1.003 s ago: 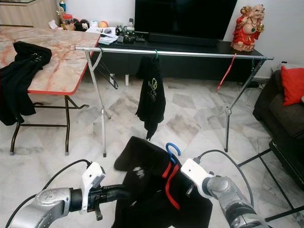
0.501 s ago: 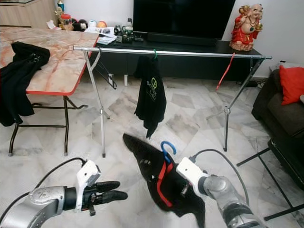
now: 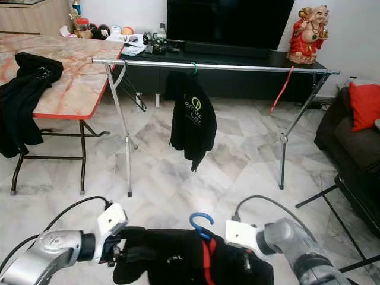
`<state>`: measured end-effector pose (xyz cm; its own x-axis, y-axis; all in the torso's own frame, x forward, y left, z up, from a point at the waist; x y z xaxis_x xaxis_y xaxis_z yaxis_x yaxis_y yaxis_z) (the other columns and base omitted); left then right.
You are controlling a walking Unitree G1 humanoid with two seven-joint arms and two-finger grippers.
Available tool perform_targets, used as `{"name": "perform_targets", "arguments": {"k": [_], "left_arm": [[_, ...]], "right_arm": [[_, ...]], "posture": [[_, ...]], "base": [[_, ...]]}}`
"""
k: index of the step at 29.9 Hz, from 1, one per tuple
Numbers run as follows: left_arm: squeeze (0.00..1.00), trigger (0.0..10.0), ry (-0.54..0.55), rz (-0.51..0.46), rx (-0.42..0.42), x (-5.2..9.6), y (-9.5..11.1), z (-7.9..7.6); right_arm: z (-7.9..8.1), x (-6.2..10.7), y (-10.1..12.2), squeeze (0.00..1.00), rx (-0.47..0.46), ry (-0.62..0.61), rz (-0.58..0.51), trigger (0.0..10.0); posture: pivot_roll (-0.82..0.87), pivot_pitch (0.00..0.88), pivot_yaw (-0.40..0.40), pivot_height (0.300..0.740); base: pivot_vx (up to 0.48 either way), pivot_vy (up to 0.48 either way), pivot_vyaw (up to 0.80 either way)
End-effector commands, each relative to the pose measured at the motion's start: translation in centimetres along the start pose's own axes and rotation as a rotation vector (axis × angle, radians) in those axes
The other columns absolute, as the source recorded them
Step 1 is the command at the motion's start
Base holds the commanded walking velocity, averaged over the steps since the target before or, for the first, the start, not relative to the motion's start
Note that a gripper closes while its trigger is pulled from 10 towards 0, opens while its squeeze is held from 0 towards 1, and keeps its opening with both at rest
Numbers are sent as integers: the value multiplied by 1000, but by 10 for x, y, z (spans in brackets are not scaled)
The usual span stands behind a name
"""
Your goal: Hang hanger
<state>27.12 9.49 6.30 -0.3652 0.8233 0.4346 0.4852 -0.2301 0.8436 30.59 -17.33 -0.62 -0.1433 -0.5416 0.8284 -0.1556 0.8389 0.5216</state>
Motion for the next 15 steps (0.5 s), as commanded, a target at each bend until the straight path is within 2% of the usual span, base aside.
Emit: {"name": "perform_targets", "arguments": {"k": [1,4,5,6,7,8,12,15], "left_arm": [[1000,10000,-27,10,-10,-3,0,-4],[1000,10000,-17,42,-22,-5,-4,-1],[1000,10000,13,57,-38,-6,-6,5],[678,10000,50,64,-48,-7,-7,11],[678,10000,75,68,-55,-8,-8,16],[0,10000,109,67,-48,-10,-8,23],[0,10000,71,30,-4,-14,-4,18],[0,10000,56,36,-7,-18,-5,16]], "right_arm": [[-5,1,12,0,44,15,-42,0],[-5,-2,23,0,58,43,-87,0],[-5,-3,28,0,64,57,-107,0],[-3,-4,30,0,71,74,-116,0],[-2,-4,32,0,77,85,-122,0],[0,-5,34,0,88,111,-130,0],[-2,-6,38,0,110,112,-129,0],[-2,-9,39,0,125,113,-119,0]], "posture": [[169,9,-108,740],[174,5,-108,740],[174,5,-108,740],[174,5,-108,740],[174,5,-108,740],[174,0,-109,740],[169,0,-110,740],[169,0,-110,740]], "base": [[0,0,0],[0,0,0],[0,0,0],[0,0,0],[0,0,0],[0,0,0],[0,0,0],[0,0,0]]}}
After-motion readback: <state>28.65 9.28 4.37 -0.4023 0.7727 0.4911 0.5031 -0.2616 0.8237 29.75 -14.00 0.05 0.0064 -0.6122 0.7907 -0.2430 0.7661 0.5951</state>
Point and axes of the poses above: a point about 5 cm out from each wrist's last joint towards the gripper, its own x axis pointing back from the gripper into the wrist, its own y axis along the axis of the wrist's last joint, z = x × y, the point moved 6 cm from there along -x, pointing out of the wrist towards the gripper, and after that the axes turned 14 degrees about x, right-handed, at the moved point
